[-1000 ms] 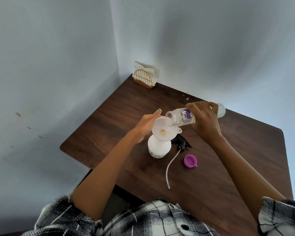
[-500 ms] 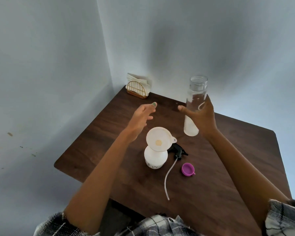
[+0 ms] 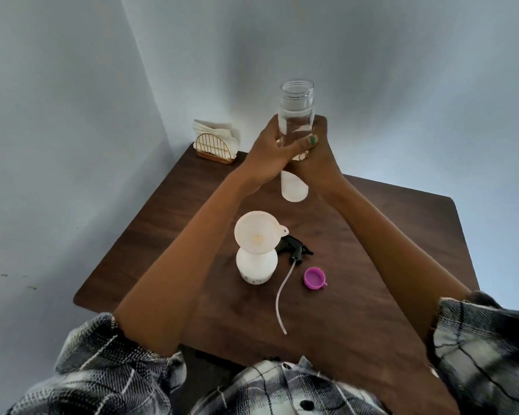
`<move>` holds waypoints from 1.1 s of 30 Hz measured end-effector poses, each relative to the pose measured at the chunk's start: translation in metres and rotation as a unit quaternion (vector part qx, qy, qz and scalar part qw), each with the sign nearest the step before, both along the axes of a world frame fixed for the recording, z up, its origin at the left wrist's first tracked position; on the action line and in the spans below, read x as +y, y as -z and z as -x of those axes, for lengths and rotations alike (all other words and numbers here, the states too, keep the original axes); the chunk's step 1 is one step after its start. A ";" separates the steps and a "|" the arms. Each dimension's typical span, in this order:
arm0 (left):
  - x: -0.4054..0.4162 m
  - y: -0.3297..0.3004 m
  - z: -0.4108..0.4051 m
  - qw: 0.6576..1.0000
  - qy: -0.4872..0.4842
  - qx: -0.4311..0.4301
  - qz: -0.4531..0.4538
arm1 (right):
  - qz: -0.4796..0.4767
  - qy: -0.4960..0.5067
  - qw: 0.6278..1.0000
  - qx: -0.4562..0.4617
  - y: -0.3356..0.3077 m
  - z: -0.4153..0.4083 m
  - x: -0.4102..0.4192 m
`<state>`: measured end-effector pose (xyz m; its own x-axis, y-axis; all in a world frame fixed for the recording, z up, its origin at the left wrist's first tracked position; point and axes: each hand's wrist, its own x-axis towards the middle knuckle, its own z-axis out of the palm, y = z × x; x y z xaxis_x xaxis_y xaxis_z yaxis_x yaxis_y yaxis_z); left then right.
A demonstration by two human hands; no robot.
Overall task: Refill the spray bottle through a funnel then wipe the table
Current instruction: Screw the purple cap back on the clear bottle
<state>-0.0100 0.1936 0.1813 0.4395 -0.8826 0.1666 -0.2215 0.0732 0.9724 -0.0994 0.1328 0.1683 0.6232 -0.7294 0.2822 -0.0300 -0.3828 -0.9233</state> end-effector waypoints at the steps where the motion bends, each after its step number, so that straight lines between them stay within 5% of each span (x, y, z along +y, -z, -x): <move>1: 0.000 0.003 -0.001 1.000 -0.002 -0.001 0.003 | 0.008 -0.016 1.000 0.017 0.001 0.005 -0.001; 7: 0.007 0.012 -0.014 1.000 -0.021 0.014 -0.001 | -0.149 -0.021 0.986 0.075 0.017 0.041 -0.014; 10: 0.011 0.009 -0.023 0.999 -0.025 0.020 0.000 | -0.103 0.031 0.970 0.218 0.056 0.058 -0.030; 12: 0.013 0.005 -0.025 1.000 -0.022 0.015 0.000 | -0.040 -0.029 0.908 0.417 0.088 0.071 -0.034; 15: 0.016 0.003 -0.024 1.000 -0.017 0.007 0.000 | -0.095 -0.103 0.787 0.601 0.135 0.086 -0.021; 18: 0.016 0.005 -0.023 1.000 -0.022 0.007 0.000 | -0.125 -0.100 0.756 0.635 0.156 0.094 0.001; 25: 0.019 0.008 -0.021 1.000 -0.018 -0.009 -0.015 | -0.076 -0.059 0.766 0.635 0.165 0.088 0.017; 30: 0.022 0.013 -0.025 0.999 -0.029 -0.001 -0.019 | -0.204 -0.118 0.667 0.707 0.153 0.082 0.001; 33: 0.020 0.011 -0.031 0.999 -0.042 -0.006 -0.004 | -0.224 -0.120 0.682 0.686 0.126 0.064 -0.027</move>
